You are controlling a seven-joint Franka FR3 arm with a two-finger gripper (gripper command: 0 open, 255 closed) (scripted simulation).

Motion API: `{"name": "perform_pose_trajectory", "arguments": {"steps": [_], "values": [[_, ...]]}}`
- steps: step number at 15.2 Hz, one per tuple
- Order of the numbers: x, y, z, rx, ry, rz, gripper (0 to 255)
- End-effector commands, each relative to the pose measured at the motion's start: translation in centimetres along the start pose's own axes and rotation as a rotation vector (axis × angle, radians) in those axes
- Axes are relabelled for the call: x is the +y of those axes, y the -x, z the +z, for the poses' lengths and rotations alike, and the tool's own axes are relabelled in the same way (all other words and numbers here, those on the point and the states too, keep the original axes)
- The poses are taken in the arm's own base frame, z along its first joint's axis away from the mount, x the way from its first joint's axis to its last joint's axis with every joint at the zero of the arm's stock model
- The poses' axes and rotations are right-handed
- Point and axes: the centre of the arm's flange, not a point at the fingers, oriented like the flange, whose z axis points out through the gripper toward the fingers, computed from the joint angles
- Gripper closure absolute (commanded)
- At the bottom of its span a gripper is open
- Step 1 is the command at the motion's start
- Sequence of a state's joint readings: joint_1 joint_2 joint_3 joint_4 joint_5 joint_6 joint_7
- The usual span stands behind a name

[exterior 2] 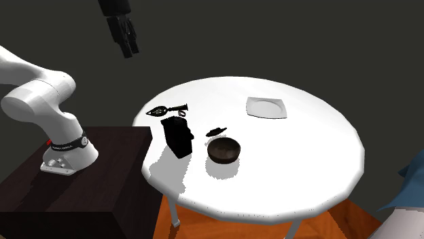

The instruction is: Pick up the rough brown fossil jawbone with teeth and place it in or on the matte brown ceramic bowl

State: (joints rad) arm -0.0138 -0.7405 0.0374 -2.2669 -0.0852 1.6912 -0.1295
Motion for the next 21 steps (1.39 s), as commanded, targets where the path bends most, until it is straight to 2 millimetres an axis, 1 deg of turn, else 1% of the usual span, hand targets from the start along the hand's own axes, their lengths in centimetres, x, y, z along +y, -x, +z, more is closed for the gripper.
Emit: {"name": "perform_pose_trajectory", "arguments": {"steps": [1, 11, 21], "values": [[0.0, 0.0, 0.0, 0.000, 0.000, 0.000, 0], [-3.8, -6.6, 10.8, -0.024, -0.049, -0.079, 0], [-8.6, -12.5, 21.5, -0.049, -0.099, -0.159, 0]]}}
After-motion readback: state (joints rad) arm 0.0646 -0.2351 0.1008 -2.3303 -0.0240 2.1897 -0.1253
